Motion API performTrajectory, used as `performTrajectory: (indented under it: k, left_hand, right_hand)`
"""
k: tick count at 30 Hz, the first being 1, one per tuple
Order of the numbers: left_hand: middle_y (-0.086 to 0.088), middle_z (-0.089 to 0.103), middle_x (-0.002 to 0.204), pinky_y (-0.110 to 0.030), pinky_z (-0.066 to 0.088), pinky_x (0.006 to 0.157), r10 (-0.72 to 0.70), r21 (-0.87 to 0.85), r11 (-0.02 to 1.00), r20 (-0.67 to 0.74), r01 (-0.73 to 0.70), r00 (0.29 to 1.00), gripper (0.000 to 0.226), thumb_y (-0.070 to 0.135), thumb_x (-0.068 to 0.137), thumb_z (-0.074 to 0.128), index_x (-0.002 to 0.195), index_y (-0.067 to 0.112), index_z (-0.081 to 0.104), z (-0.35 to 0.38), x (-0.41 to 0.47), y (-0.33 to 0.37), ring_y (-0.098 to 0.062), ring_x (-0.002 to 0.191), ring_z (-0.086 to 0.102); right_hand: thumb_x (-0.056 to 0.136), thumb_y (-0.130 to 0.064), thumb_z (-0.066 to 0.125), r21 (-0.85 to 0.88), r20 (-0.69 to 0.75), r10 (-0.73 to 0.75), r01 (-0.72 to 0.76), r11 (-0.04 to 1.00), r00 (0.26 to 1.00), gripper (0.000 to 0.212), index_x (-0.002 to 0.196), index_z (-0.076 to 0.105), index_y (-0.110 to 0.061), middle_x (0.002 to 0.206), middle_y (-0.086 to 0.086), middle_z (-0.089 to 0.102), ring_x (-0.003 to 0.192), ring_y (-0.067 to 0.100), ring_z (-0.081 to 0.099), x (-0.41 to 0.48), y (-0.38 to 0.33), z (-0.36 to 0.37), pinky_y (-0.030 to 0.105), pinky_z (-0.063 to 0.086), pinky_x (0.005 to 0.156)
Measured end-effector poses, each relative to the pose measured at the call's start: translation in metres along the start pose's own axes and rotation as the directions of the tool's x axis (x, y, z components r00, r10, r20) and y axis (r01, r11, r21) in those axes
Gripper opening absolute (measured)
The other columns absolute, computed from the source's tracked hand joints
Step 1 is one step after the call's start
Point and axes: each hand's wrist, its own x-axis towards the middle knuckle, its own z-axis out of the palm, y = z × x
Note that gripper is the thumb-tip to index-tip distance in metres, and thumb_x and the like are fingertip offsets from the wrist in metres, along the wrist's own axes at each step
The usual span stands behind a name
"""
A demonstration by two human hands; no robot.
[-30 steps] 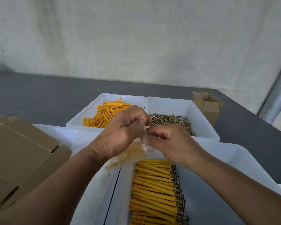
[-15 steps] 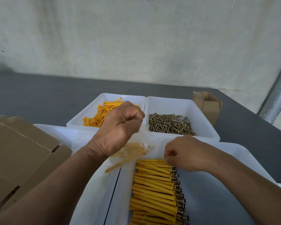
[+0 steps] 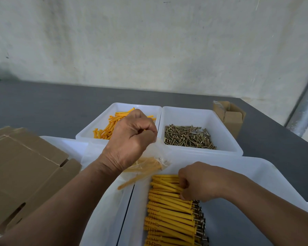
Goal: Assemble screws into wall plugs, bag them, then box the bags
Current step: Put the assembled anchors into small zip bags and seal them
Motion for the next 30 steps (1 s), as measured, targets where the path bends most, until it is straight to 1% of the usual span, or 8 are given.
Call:
performTrajectory:
  k: [2, 5, 8, 14, 18, 22, 25, 30]
  left_hand:
    - [-0.003, 0.055, 0.076, -0.024, 0.037, 0.065, -0.001, 0.005, 1.000, 0.003, 0.001, 1.000, 0.014, 0.015, 0.062, 0.052, 0.055, 0.013, 0.063, -0.0002, 0.0000, 0.0001, -0.012, 0.074, 0.052]
    - [-0.003, 0.056, 0.075, -0.026, 0.038, 0.065, 0.004, 0.004, 1.000, 0.009, -0.004, 1.000, 0.013, 0.015, 0.062, 0.052, 0.054, 0.015, 0.063, -0.0005, 0.0001, 0.0006, -0.013, 0.075, 0.053]
    - [-0.005, 0.057, 0.074, -0.028, 0.039, 0.066, 0.006, 0.002, 1.000, 0.012, -0.006, 1.000, 0.014, 0.015, 0.062, 0.052, 0.053, 0.019, 0.062, -0.0005, 0.0007, 0.0014, -0.016, 0.074, 0.054]
    - [-0.001, 0.058, 0.072, -0.030, 0.044, 0.066, 0.046, 0.028, 0.999, 0.031, -0.047, 0.998, 0.015, 0.013, 0.063, 0.051, 0.054, 0.017, 0.062, -0.0010, 0.0000, 0.0032, -0.015, 0.074, 0.056]
    - [0.000, 0.058, 0.072, -0.030, 0.045, 0.067, 0.056, 0.044, 0.997, 0.034, -0.057, 0.998, 0.014, 0.013, 0.063, 0.052, 0.055, 0.016, 0.063, -0.0011, -0.0002, 0.0032, -0.015, 0.074, 0.056]
    - [0.001, 0.059, 0.071, -0.028, 0.045, 0.066, 0.060, 0.046, 0.997, 0.036, -0.061, 0.998, 0.014, 0.013, 0.063, 0.052, 0.055, 0.015, 0.063, -0.0014, 0.0000, 0.0035, -0.014, 0.074, 0.056]
    - [0.000, 0.058, 0.071, -0.029, 0.045, 0.066, 0.063, 0.044, 0.997, 0.039, -0.065, 0.997, 0.014, 0.013, 0.063, 0.052, 0.055, 0.014, 0.063, -0.0012, 0.0002, 0.0032, -0.014, 0.073, 0.056]
    - [-0.002, 0.058, 0.072, -0.030, 0.045, 0.066, 0.061, 0.034, 0.998, 0.031, -0.062, 0.998, 0.013, 0.013, 0.063, 0.052, 0.055, 0.013, 0.063, -0.0014, -0.0003, 0.0028, -0.017, 0.073, 0.056]
  right_hand:
    - [0.094, -0.033, 0.057, 0.002, 0.020, 0.011, -0.011, 1.000, 1.000, 0.037, 0.116, 0.066, -0.004, 0.110, 0.014, 0.070, 0.096, 0.025, 0.067, 0.0011, 0.0002, 0.0010, 0.028, 0.046, 0.066]
    - [0.095, -0.033, 0.054, 0.023, 0.054, 0.034, -0.035, 0.999, 0.998, 0.034, 0.111, 0.067, -0.005, 0.102, 0.013, 0.071, 0.076, 0.018, 0.064, 0.0021, 0.0010, 0.0021, 0.021, 0.044, 0.054]
    - [0.095, -0.034, 0.055, 0.054, 0.051, 0.047, -0.050, 0.997, 0.998, 0.031, 0.106, 0.067, -0.007, 0.090, 0.007, 0.067, 0.067, 0.015, 0.060, 0.0025, 0.0012, 0.0021, 0.019, 0.041, 0.049]
    - [0.095, -0.031, 0.054, 0.050, 0.101, 0.066, -0.071, 0.996, 0.993, 0.033, 0.111, 0.067, -0.005, 0.101, 0.014, 0.073, 0.069, 0.016, 0.063, 0.0028, -0.0004, -0.0005, 0.020, 0.046, 0.056]
    - [0.094, -0.030, 0.057, 0.070, 0.110, 0.050, -0.058, 0.996, 0.993, 0.034, 0.117, 0.064, -0.006, 0.108, 0.013, 0.071, 0.072, 0.016, 0.065, 0.0002, 0.0000, -0.0032, 0.019, 0.044, 0.054]
    - [0.091, -0.029, 0.064, 0.070, 0.122, 0.036, -0.044, 0.997, 0.992, 0.032, 0.117, 0.064, -0.010, 0.113, 0.012, 0.069, 0.082, 0.021, 0.069, -0.0041, 0.0007, -0.0061, 0.020, 0.047, 0.058]
    - [0.091, -0.026, 0.063, 0.008, 0.138, 0.046, -0.047, 0.999, 0.989, 0.030, 0.116, 0.066, -0.009, 0.110, 0.012, 0.070, 0.074, 0.016, 0.060, -0.0033, -0.0023, -0.0068, 0.019, 0.043, 0.054]
    - [0.091, -0.016, 0.058, -0.139, 0.149, 0.073, -0.052, 0.989, 0.986, 0.027, 0.113, 0.069, -0.004, 0.107, 0.012, 0.072, 0.077, 0.015, 0.056, -0.0018, -0.0080, -0.0065, 0.021, 0.039, 0.053]
